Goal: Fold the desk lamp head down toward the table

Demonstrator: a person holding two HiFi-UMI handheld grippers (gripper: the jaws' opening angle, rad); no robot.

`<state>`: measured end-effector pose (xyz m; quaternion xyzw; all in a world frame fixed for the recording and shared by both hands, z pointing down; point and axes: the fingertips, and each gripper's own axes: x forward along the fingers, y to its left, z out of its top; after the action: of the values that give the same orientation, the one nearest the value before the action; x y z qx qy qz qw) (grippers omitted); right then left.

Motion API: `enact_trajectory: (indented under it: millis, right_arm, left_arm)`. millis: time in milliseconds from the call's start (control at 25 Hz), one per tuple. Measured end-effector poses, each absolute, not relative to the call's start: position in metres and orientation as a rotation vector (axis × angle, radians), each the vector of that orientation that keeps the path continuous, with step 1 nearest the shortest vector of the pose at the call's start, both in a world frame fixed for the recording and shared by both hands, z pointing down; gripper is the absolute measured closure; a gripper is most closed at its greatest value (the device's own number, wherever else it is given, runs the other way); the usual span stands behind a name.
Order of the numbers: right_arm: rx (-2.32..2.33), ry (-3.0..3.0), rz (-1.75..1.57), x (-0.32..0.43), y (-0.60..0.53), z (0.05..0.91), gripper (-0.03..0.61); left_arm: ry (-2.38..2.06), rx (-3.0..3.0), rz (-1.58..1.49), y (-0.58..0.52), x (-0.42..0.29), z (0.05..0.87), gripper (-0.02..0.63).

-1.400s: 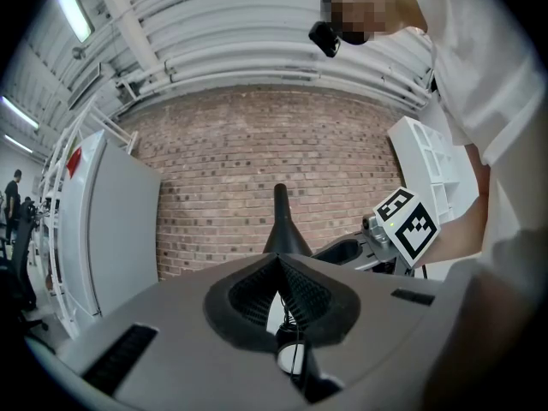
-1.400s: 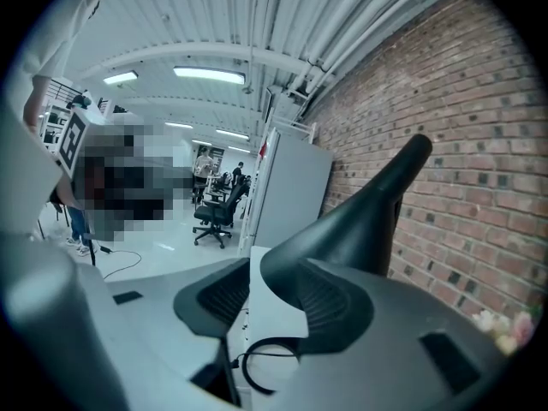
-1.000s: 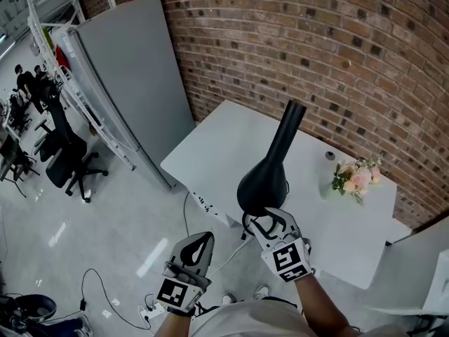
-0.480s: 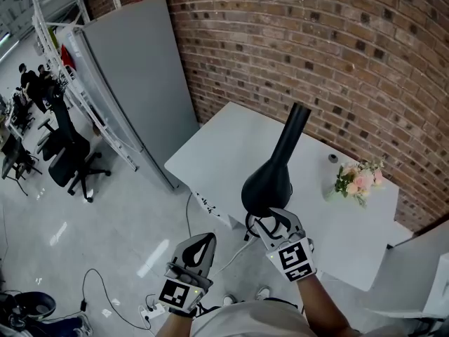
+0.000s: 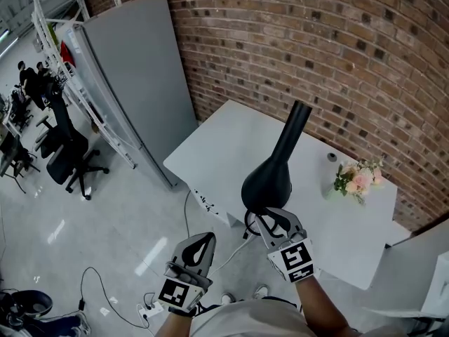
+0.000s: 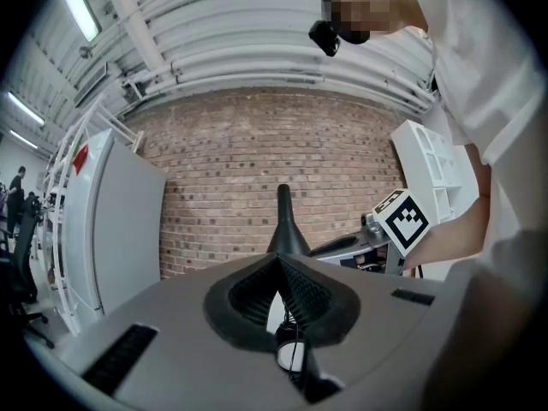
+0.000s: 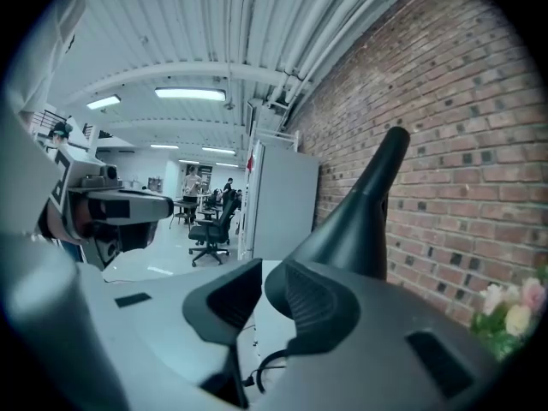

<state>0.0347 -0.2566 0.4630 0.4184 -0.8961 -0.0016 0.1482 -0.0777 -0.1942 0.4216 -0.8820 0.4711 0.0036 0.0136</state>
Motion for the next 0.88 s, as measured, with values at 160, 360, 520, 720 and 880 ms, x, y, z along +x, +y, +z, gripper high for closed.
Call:
enact_trajectory:
  millis: [160, 360, 520, 720, 880]
  right_arm:
    - [1.227, -2.577, 0.007, 0.037, -0.253, 0.461, 0.516]
    - [1.235, -2.606, 0.055, 0.035, -0.248, 0.457, 0.536]
    - [1.243, -2.623, 0.081, 0.036, -0.242, 0.455, 0.546]
    - [1.258, -2.642, 0.122, 0.037, -0.232, 0.450, 0.555]
    - [1.276, -2.656, 0.131, 0.037, -0.224, 0.443, 0.558]
  left_arm:
    - [1.461, -2.757, 0.011, -0.192, -0.076, 0.422, 0.606]
    - [1.435, -2.764, 0.012, -0.191, -0.073, 0.421, 0.606]
    - [1.415, -2.780, 0.013, -0.190, -0.070, 0.422, 0.606]
    - [1.386, -2.800, 0.028, -0.186, -0.066, 0.422, 0.606]
    - [1.353, -2.812, 0.029, -0.181, -0.063, 0.422, 0.606]
